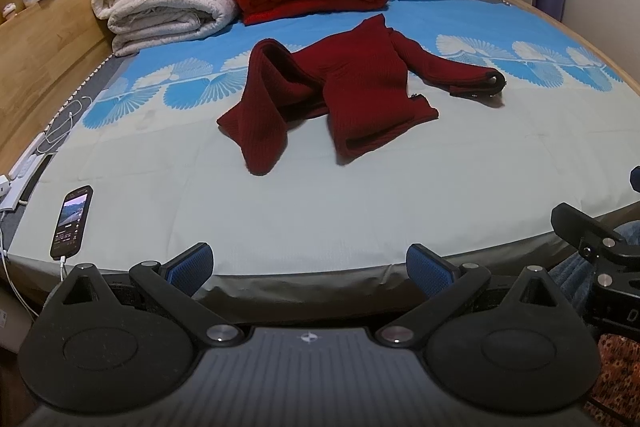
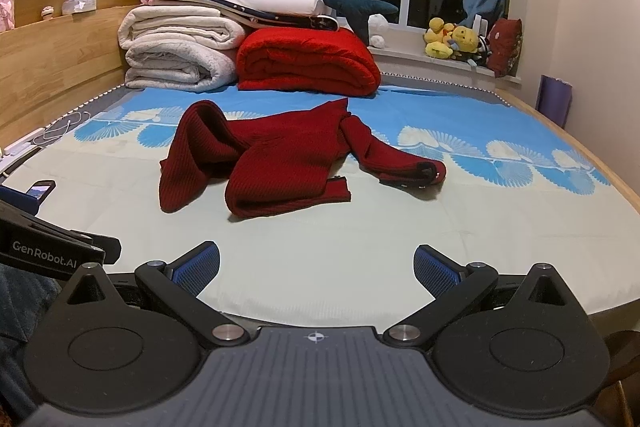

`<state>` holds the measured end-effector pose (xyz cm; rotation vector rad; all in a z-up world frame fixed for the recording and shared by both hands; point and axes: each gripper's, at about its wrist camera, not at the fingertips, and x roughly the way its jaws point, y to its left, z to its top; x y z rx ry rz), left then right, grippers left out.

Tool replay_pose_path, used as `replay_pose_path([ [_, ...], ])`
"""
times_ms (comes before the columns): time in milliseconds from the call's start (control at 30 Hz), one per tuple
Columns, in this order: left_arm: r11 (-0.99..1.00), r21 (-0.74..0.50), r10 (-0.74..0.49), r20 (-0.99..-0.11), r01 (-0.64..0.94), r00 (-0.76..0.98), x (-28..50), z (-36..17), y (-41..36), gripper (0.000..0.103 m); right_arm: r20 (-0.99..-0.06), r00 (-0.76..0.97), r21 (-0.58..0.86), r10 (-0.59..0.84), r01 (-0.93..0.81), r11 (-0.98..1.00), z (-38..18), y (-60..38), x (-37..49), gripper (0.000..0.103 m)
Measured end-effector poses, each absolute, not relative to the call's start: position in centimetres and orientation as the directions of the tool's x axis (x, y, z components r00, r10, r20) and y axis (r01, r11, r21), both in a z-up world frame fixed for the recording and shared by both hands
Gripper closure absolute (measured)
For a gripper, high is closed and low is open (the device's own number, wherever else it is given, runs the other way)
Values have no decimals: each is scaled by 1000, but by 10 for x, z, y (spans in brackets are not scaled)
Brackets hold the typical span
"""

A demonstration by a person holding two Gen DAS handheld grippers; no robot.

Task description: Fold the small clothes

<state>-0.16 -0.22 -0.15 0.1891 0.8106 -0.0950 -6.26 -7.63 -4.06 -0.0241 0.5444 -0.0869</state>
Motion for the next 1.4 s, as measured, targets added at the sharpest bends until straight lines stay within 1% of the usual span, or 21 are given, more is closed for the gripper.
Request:
replay_pose_path([
  [733, 978, 131, -13, -739, 163, 673, 4, -4, -4, 0, -530, 845, -34, -75, 67, 997, -44, -81, -57, 1],
  [1000, 974, 123, -37, -744, 191, 667, 15, -10, -7, 0, -542, 838, -27, -64, 59, 998, -48, -84, -48, 1],
  [1133, 977, 114, -43, -729, 182, 683, 36, -10, -6, 0, -547, 833, -22, -82, 84, 996, -53, -94, -36, 1],
  [1233, 976, 96, -71, -708, 196, 703, 61, -11, -8, 0, -556, 824, -16, -106, 117, 993, -58, -106, -22, 1],
  [1300, 962, 118, -100, -683, 245, 723, 83, -16, -18, 0, -558, 818, -16, -136, 153, 988, -61, -116, -7, 1],
  [1400, 918, 183, -126, -707, 351, 696, 123, -39, -42, 0, -561, 809, 4, -176, 215, 977, -66, -138, 24, 1],
])
